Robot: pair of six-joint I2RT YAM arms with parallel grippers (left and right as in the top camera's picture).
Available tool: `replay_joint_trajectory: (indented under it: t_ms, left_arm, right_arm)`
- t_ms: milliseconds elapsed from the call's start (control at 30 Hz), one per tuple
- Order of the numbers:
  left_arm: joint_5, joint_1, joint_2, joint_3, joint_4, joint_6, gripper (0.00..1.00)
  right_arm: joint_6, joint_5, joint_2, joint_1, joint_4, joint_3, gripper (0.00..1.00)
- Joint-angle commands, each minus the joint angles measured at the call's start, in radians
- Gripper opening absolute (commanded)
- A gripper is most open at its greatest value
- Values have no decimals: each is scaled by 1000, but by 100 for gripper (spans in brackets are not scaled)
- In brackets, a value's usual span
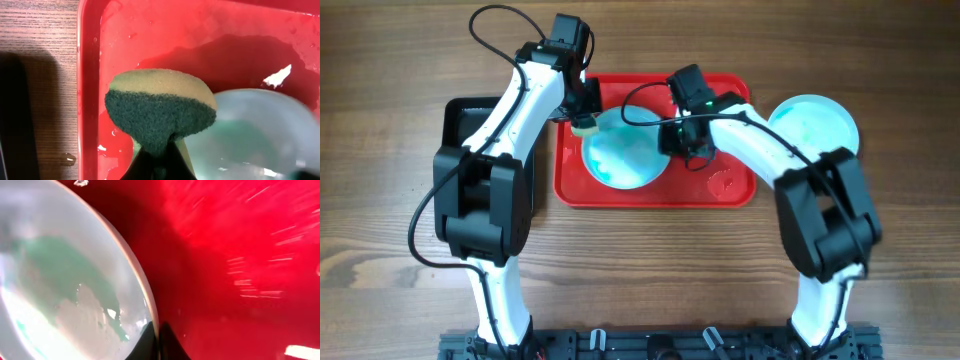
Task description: Clean dirty plates on tray and stack at the side
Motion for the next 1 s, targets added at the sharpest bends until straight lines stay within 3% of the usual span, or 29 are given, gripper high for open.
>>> replay_joint_trajectory:
  t_ms: [0, 233, 567, 733, 967]
  left_arm:
    - [-19, 5, -33, 16, -2, -9, 4]
    - [-19, 5, -33, 15, -2, -9, 4]
    - [-19, 5, -32, 0, 3, -9, 4]
    - [-19, 5, -32, 0, 3, -9, 4]
    - [-19, 5, -32, 0, 6, -9, 4]
  right_arm:
    - [-102, 330, -160, -9, -29, -1, 4]
    - [-213, 784, -285, 30, -85, -1, 4]
    - [-272, 1413, -299, 289, -86, -1, 4]
    - [-280, 1554, -299, 378, -84, -1, 4]
    - [-333, 1576, -299, 394, -84, -1, 4]
